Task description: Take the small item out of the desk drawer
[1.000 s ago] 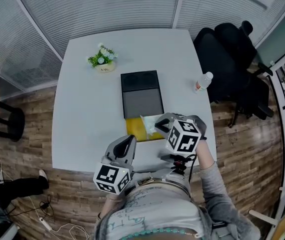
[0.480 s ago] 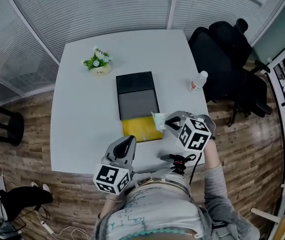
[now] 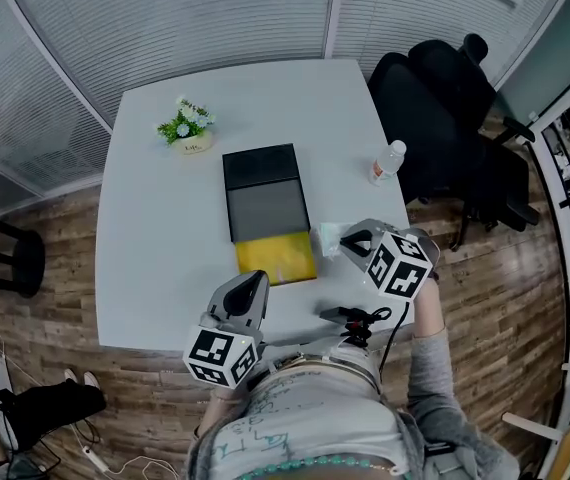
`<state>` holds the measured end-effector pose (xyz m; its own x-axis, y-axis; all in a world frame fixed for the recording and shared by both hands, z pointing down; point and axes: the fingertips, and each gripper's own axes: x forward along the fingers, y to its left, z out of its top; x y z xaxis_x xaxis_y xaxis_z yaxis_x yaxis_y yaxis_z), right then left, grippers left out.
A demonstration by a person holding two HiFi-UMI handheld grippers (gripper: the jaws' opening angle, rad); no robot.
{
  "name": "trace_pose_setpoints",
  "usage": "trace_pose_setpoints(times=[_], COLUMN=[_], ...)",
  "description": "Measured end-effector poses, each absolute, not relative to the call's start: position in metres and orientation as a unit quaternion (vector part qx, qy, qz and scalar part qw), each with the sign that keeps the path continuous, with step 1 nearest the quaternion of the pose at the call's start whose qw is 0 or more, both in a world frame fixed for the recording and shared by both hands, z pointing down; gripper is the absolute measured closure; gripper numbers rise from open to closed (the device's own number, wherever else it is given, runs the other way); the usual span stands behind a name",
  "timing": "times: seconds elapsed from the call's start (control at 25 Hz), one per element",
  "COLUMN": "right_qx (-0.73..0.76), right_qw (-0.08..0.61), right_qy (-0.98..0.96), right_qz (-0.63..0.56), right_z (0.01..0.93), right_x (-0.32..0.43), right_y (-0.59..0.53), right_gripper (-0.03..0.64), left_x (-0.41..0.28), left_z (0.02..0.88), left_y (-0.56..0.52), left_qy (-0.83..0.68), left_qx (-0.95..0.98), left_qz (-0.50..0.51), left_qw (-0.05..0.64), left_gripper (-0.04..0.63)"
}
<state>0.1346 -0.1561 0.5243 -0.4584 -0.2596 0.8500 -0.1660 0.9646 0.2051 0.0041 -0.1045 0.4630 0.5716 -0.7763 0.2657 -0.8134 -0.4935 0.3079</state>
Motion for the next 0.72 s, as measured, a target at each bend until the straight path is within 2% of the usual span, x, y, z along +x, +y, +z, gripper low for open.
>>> trace_pose_setpoints(times=[0.72], right_qx=[0.140], right_qw=[0.510], right_qy=[-0.848], right_qz=[-0.038], right_z=[0.523], right_x=[0.158], right_y=[-0.160], right_gripper=[0.612], left_x=[0.013], left_z=[0.464], left_y=[-0.105], left_qy=[-0.456], left_qx=[0.864], left_qz=[0.055], left_qw=[0.204], left_gripper=[0.598])
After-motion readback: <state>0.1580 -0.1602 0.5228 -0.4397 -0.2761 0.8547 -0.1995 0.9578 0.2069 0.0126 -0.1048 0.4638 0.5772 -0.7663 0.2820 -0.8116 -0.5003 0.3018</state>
